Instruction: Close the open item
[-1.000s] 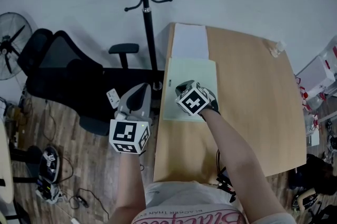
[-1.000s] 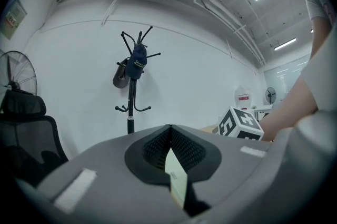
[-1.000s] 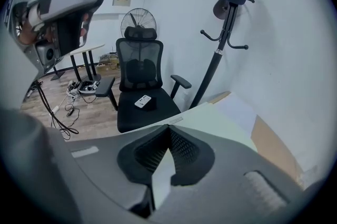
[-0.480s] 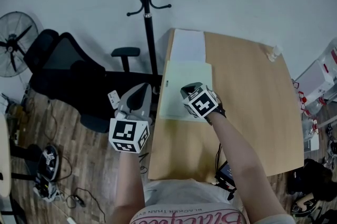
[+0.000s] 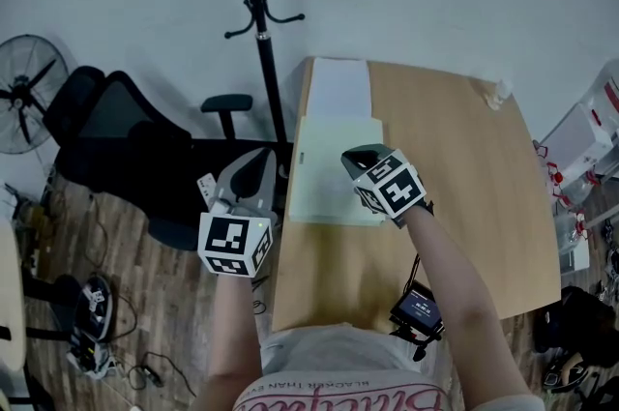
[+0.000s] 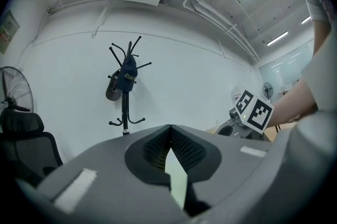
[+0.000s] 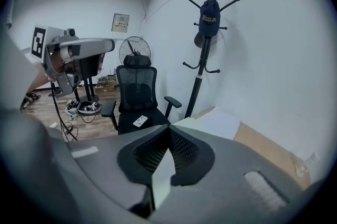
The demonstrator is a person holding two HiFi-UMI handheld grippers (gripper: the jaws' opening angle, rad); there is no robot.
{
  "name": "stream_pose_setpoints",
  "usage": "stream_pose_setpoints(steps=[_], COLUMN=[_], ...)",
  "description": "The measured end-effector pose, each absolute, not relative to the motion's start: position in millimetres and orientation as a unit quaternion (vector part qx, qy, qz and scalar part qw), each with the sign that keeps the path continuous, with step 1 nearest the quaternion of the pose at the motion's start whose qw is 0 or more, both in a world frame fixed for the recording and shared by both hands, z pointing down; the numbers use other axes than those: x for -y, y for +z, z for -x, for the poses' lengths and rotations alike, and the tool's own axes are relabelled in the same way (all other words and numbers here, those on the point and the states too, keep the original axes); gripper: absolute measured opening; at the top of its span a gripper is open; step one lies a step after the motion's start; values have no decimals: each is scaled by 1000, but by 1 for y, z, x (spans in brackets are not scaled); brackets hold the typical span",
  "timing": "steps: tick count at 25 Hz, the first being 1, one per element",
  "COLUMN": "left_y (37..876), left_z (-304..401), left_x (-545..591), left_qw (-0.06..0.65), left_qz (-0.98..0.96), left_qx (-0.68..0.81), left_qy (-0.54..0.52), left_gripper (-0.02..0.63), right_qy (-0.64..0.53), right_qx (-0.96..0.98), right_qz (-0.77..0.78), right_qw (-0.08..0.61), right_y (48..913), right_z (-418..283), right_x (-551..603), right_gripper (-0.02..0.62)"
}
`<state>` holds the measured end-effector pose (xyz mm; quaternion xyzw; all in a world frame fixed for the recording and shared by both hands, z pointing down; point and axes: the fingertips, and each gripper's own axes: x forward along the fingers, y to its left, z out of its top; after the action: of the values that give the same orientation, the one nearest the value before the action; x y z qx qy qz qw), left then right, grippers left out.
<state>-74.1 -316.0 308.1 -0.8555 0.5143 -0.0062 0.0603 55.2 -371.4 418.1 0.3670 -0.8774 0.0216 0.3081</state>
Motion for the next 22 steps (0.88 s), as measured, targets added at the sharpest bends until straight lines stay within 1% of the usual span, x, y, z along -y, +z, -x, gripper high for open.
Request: stream_pose_setpoints(steps=[9,22], left_y=[298,282], left_z=[67,68], left_x=[323,314], left_qw=[74,98], left_qz=[857,848], left_qx=[-510,-520], left_qy=[-2,7], left_gripper=[15,15], right_qy=[-28,-82], right_qx=[879,873], right_qz=[-389,-452], right_qw=[276,166], right_y=[386,317], right_z=[-72,-107], right_x=[366,338], right_gripper=[0,0])
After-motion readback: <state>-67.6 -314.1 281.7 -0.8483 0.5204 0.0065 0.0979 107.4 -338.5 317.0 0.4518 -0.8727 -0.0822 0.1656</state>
